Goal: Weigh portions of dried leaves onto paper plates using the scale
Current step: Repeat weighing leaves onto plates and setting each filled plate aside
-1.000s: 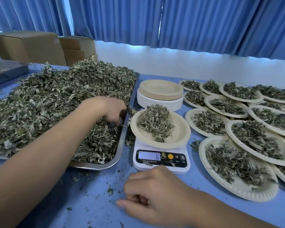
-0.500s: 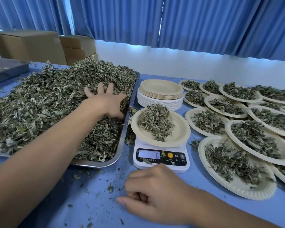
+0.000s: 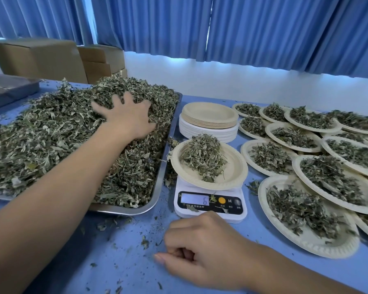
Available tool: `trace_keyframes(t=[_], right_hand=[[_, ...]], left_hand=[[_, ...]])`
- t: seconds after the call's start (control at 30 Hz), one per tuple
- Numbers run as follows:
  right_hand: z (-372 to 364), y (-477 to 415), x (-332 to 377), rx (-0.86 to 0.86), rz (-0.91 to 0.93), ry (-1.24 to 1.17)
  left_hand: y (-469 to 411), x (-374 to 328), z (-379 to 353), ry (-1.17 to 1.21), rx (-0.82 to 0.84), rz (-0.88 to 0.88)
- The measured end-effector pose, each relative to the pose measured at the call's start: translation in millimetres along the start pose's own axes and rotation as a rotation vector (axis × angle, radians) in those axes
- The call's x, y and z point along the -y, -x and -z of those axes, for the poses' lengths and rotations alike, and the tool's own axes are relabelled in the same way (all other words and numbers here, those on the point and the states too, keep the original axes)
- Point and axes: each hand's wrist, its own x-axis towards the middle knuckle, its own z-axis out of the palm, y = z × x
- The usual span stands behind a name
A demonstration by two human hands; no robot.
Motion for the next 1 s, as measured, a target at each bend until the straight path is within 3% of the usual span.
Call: trace_keyframes(t=[0.13,0.4,0.7,0.77,0.83,0.9,1.0], right_hand=[[1,1,0,0.002,0.003,0.006],[0,1,-2,0.008,0.014,-0.009],[-1,1,-3,-0.031,0.039,-0.013],[0,3,-1,-0.145,0.047,0.01],[1,3,1,-0.364,-0.008,0.013],[8,4,0,-0.57,-0.088,0.015],[38,3,-10,-0.728,-0.233,0.29]], left_hand=[[-1,12,-3,0.001,0.28,-0.022],[16,-8,1,0.052,0.071,-0.182],[16,-9,20,0.171,-0.018,-0.189],[21,-14,25,0.232,-0.085,-0.275],[30,-24,30,0.381,-0.109,-0.404],[42,-37,31,0.447,-0.005,-0.543],[50,-54,24,0.296,0.131,-0.622]])
